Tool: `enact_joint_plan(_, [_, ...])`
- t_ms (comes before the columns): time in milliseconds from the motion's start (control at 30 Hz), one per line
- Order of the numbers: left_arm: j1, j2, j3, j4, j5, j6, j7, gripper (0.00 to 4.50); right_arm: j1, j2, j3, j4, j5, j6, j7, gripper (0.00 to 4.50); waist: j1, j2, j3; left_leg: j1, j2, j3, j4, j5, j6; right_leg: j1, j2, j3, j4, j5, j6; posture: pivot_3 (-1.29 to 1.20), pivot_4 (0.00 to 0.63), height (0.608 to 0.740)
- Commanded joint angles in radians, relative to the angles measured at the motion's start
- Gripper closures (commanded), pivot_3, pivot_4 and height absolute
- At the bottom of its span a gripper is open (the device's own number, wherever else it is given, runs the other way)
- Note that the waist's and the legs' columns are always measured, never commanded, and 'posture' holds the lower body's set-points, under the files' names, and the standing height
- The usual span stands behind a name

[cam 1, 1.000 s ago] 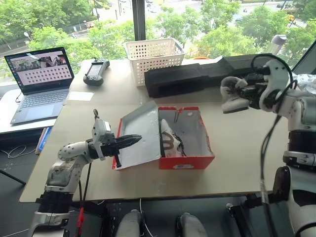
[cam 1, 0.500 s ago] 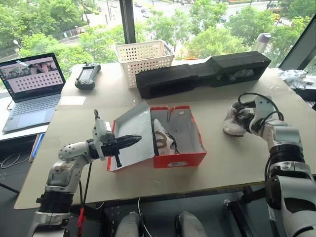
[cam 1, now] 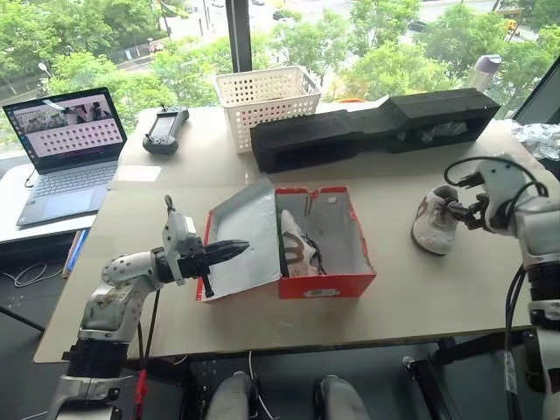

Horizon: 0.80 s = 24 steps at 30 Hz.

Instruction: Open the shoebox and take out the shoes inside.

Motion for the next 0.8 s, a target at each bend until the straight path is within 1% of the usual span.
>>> enact_joint_plan(33, [-0.003,0.006,0.011,-0.013,-0.003,-0.015,-0.002,4.5,-0.043,-0.031,-0.061,-0.204,0.124,0.141,0.088,0.92,-0.003,0.0,0.0,0.0,0.0,0.0,0.0,0.0,0.0,0.0,0.001,0.0,0.0,0.0,0.0,0.0,0.15,0.733])
enact_joint_plan(100, [-0.007,0.004,0.008,-0.009,-0.003,-0.014,-0.002,4.5,-0.082,-0.026,-0.062,-0.282,0.172,0.205,0.105,0.92,-0.007,0.0,0.0,0.0,0.0,0.0,0.0,0.0,0.0,-0.001,0.001,0.001,0.0,0.0,0.0,0.0,0.15,0.733])
enact_joint_plan(167, [-0.013,0.001,0.005,-0.002,0.0,-0.015,-0.001,4.5,-0.122,0.019,-0.065,-0.332,0.223,0.273,0.099,0.92,-0.006,0.0,0.0,0.0,0.0,0.0,0.0,0.0,0.0,-0.001,0.001,0.001,0.001,0.0,0.0,0.0,0.15,0.733])
enact_joint_plan(233, [-0.018,0.0,0.003,0.005,0.002,-0.016,-0.001,4.5,-0.161,0.091,-0.061,-0.397,0.292,0.348,0.098,0.92,-0.005,0.0,0.0,0.0,0.0,0.0,0.001,0.0,0.0,-0.002,0.001,0.001,0.001,0.0,0.0,0.0,0.15,0.733])
enact_joint_plan(333, [-0.022,-0.002,-0.002,0.008,0.005,-0.017,-0.004,4.5,-0.215,0.266,-0.073,-0.459,0.372,0.475,0.056,0.92,-0.006,0.0,0.0,0.0,0.001,0.0,0.001,0.0,0.0,-0.002,0.001,0.001,0.002,0.001,-0.001,0.0,0.15,0.733])
enact_joint_plan(467, [-0.027,-0.009,-0.01,0.011,0.006,-0.016,-0.003,4.5,-0.198,0.403,-0.031,-0.505,0.4,0.572,-0.005,0.92,0.003,0.0,0.0,-0.002,0.0,0.0,0.001,0.0,0.0,-0.003,0.0,0.0,0.002,0.001,-0.001,0.0,0.15,0.733])
enact_joint_plan(533, [-0.027,-0.011,-0.011,0.01,0.006,-0.017,-0.001,4.5,-0.167,0.434,-0.011,-0.532,0.415,0.597,-0.02,0.43,0.008,0.0,0.0,-0.004,-0.001,0.0,0.001,0.0,0.0,-0.003,-0.001,-0.001,0.002,0.001,0.0,0.0,0.15,0.733])
enact_joint_plan(600, [-0.026,-0.012,-0.011,0.011,0.007,-0.018,0.0,4.5,-0.142,0.451,0.01,-0.558,0.438,0.62,-0.023,0.05,0.011,0.0,0.0,-0.005,-0.001,0.0,0.002,0.0,0.001,-0.002,-0.001,-0.001,0.001,0.002,0.001,0.0,0.15,0.733])
enact_joint_plan(667, [-0.025,-0.014,-0.012,0.011,0.009,-0.018,0.001,4.5,-0.118,0.466,0.047,-0.578,0.461,0.639,-0.024,0.05,0.009,0.0,0.0,-0.005,-0.002,0.0,0.002,0.0,0.002,-0.002,-0.002,-0.001,0.001,0.002,0.001,0.0,0.15,0.733])
enact_joint_plan(800, [-0.025,-0.017,-0.009,0.008,0.012,-0.018,0.007,4.5,-0.068,0.448,0.119,-0.58,0.473,0.625,-0.029,0.05,0.0,0.0,0.0,-0.004,-0.001,0.0,0.002,0.0,0.002,-0.002,-0.001,-0.001,0.002,0.002,0.001,0.0,0.15,0.733])
